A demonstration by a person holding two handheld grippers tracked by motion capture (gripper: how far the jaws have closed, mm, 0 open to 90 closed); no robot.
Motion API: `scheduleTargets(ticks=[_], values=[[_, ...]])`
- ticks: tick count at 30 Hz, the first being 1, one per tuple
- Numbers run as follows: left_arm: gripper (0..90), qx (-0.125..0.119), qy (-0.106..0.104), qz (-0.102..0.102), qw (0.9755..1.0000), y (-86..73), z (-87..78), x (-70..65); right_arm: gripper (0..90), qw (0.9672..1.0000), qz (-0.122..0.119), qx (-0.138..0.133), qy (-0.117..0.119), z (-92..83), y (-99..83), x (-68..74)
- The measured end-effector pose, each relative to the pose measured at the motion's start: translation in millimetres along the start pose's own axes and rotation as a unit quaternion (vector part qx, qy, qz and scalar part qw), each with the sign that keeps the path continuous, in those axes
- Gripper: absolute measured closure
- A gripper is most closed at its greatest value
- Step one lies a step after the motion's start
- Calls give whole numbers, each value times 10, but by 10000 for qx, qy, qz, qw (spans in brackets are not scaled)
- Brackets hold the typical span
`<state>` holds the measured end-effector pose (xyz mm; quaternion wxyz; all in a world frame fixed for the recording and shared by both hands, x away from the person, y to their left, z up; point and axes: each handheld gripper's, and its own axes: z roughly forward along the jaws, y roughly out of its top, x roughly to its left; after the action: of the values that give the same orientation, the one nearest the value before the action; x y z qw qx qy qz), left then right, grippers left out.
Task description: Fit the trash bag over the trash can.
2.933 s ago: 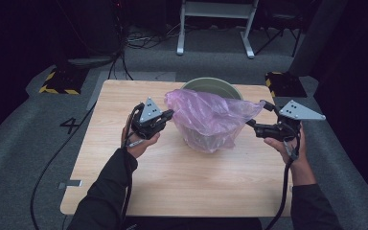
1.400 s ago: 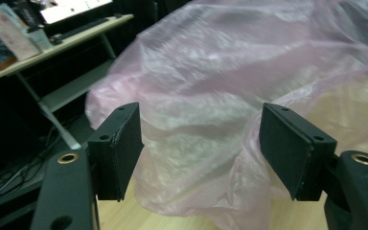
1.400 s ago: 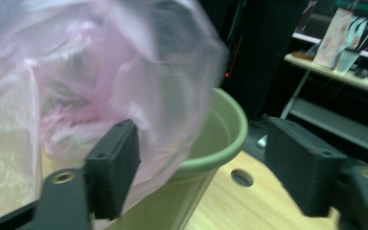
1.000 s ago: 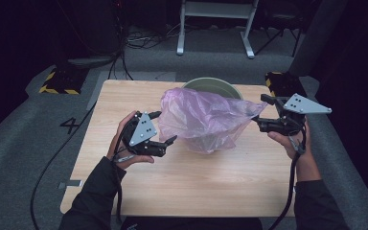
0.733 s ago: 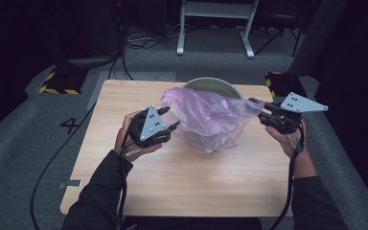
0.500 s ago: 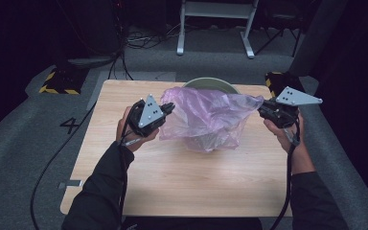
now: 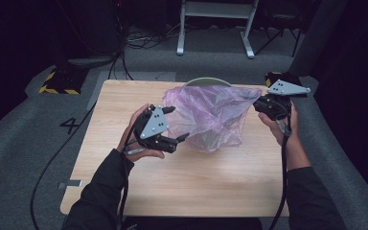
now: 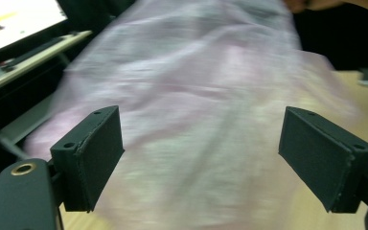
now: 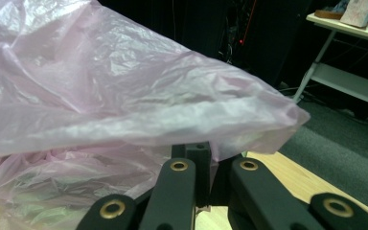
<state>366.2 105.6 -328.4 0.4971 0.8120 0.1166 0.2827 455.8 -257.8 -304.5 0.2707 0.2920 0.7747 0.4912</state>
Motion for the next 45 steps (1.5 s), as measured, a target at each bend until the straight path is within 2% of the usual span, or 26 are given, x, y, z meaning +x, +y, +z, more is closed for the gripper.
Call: scheduleTargets(ticks=[1,3,4,5,6,8,10,13,15,16,17,18,20,21,22,24,26,29,30,31,33,34,38,41,44,45], values=[[147,52,63,11,10000,3,38,-19,900,10000,-9,38,-11,4,7,5],[153,322,171,118,9993,10,139,-26,900,10000,-14,59,1,16,20,9],[155,473,368,173,9981,13,194,-31,900,10000,-13,62,12,24,27,8],[157,565,456,204,9972,13,237,-24,900,10000,-5,79,6,30,35,7],[186,591,498,226,9968,10,271,-12,900,10000,3,75,26,33,41,6],[320,659,691,195,9952,11,318,8,900,10000,-9,73,49,39,53,7],[432,697,735,159,9947,14,331,59,900,9999,0,71,77,38,53,1],[578,592,832,62,9948,22,299,117,900,9999,1,73,69,27,49,-12],[607,398,743,-5,9964,40,235,165,900,10000,4,49,71,12,49,-18],[664,283,764,-27,9967,49,196,184,900,10000,15,65,56,4,49,-16],[716,139,697,-110,9974,56,149,210,900,10000,-12,70,49,-2,50,-16],[728,7,536,-237,9983,62,107,243,900,10000,-43,79,25,-9,52,-15],[815,-2,514,-262,9983,71,77,266,900,10000,-57,66,21,-20,52,-18],[848,87,650,-144,9977,87,60,298,900,10000,-56,74,17,-23,51,-19],[874,88,621,-177,9979,93,56,325,900,9999,-68,82,6,-21,51,-23],[893,150,721,-190,9971,112,74,394,900,9999,-56,122,20,-11,52,-36],[894,37,701,-421,9966,123,103,493,900,9998,-26,195,28,14,48,-57],[896,-29,806,-754,9939,112,178,660,900,9990,73,445,42,81,24,-102],[896,-29,806,-754,9939,112,178,660,900,9984,153,541,75,108,4,-125],[897,21,850,-1036,9910,53,255,786,900,9976,236,644,116,137,-20,-149],[897,183,973,-1365,9857,-29,349,913,900,9957,342,861,75,187,-80,-188],[897,219,945,-1579,9827,-75,393,975,900,9951,413,892,57,198,-109,-207],[897,524,1012,-1993,9733,-220,547,1126,900,9920,640,1087,95,223,-195,-283],[897,749,1024,-2111,9692,-318,660,1181,900,9905,672,1194,105,242,-269,-329],[897,860,1008,-2233,9657,-396,755,1215,900,9901,675,1225,75,285,-358,-359],[897,860,1008,-2233,9657,-396,755,1215,900,9901,675,1225,75,285,-358,-359]])
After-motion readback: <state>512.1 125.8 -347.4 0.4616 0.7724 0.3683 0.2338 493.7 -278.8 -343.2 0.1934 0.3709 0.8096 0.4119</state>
